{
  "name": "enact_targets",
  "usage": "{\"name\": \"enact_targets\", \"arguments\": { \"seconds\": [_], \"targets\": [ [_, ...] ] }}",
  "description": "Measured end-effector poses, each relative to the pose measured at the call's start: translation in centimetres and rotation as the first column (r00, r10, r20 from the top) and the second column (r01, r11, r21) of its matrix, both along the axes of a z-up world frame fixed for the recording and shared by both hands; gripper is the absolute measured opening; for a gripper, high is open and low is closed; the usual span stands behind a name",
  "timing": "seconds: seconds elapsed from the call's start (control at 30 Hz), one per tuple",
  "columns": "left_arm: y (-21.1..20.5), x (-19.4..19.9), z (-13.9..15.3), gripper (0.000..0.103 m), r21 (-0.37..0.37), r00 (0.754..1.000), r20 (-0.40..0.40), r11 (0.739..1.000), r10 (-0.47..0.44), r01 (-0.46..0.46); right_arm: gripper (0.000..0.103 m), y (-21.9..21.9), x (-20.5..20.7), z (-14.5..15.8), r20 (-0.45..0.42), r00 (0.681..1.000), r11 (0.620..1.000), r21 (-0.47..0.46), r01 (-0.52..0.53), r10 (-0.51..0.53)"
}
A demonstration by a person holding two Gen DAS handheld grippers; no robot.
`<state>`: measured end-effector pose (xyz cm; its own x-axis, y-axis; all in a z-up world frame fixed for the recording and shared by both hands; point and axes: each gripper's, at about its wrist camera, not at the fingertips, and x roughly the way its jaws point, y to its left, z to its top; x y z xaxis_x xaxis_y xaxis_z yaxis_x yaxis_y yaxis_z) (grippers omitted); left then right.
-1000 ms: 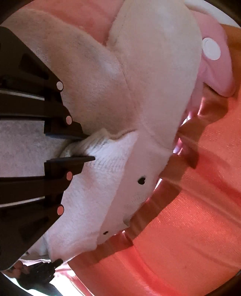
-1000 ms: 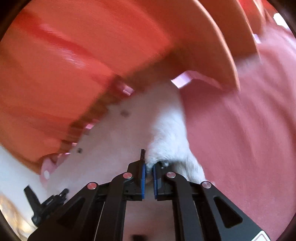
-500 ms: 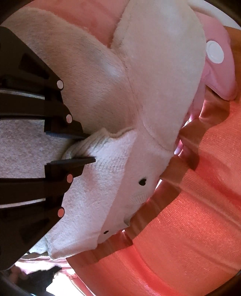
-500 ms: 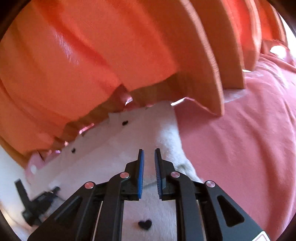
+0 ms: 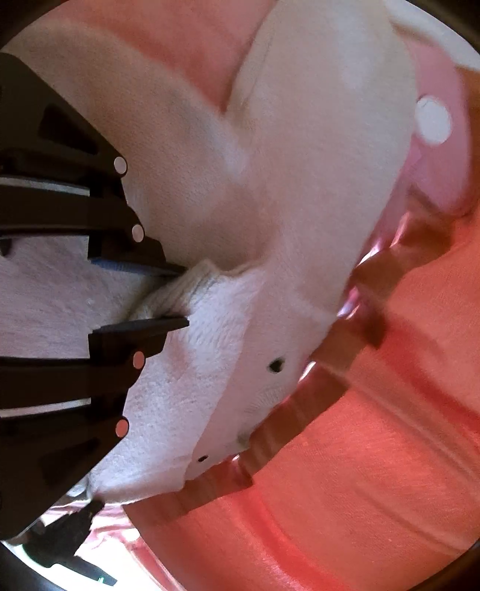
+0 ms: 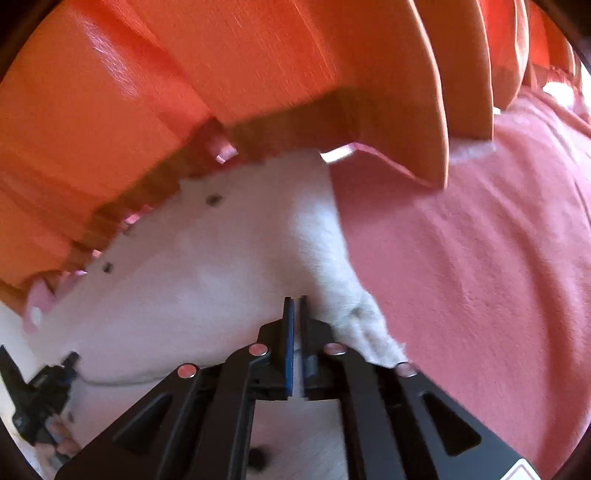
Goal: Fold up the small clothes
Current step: 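Fold the held sleeve across the sweater body with the right tool, then release, then grasp the other sleeve cuff with the left tool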
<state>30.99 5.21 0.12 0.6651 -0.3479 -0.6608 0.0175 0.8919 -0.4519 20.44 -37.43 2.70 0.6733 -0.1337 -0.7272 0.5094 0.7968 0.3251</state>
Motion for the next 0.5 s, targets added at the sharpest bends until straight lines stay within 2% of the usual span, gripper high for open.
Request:
{"name": "enact_targets", "arguments": {
  "seconds": [0.07,0.13,0.17,0.23,0.3,0.33,0.37,0.4,0.5],
  "targets": [
    [1.7,-0.9,1.9,0.034,0.034,0.996,0.034,0.996,0.078,-0.079,0.009,1.6,-0.5,0.7,0.014,1.000,1.000,-0.019,-0.024,0.025],
    [5.2,-2.1,3.7,0.057,0.008,0.982,0.064,0.984,0.175,-0.176,0.009,2.8,-1.6,1.0,0.015,0.998,0.998,-0.006,-0.059,0.059],
    [7.1,-2.7,4.2,0.062,0.001,0.971,0.069,0.974,0.228,-0.229,0.009,3.6,-1.4,1.0,0.014,0.997,0.997,0.004,-0.081,0.081],
    [11.8,-3.6,4.5,0.079,0.013,0.938,0.060,0.939,0.341,-0.342,0.009,4.4,-1.6,1.0,0.009,0.994,0.994,0.004,-0.108,0.108],
    [17.1,-3.8,3.5,0.081,0.050,0.892,0.003,0.891,0.452,-0.452,0.010,4.8,-1.9,1.6,0.012,0.993,0.993,0.006,-0.119,0.119],
    [20.0,-3.7,2.7,0.081,0.057,0.860,-0.044,0.861,0.508,-0.506,0.011,4.8,-2.2,1.8,0.017,0.992,0.993,0.009,-0.121,0.121],
    [21.7,-3.7,2.2,0.081,0.046,0.841,-0.071,0.844,0.536,-0.534,0.013,5.6,-2.0,1.7,0.018,0.992,0.992,0.009,-0.122,0.122],
    [24.5,-3.7,1.4,0.081,0.010,0.806,-0.116,0.812,0.581,-0.584,0.013,5.9,-1.9,1.7,0.019,0.992,0.992,0.009,-0.123,0.123],
    [29.4,-3.6,-0.2,0.081,-0.077,0.742,-0.193,0.744,0.642,-0.664,0.017,6.2,-1.8,1.6,0.014,0.993,0.993,0.007,-0.120,0.120]
  ]
}}
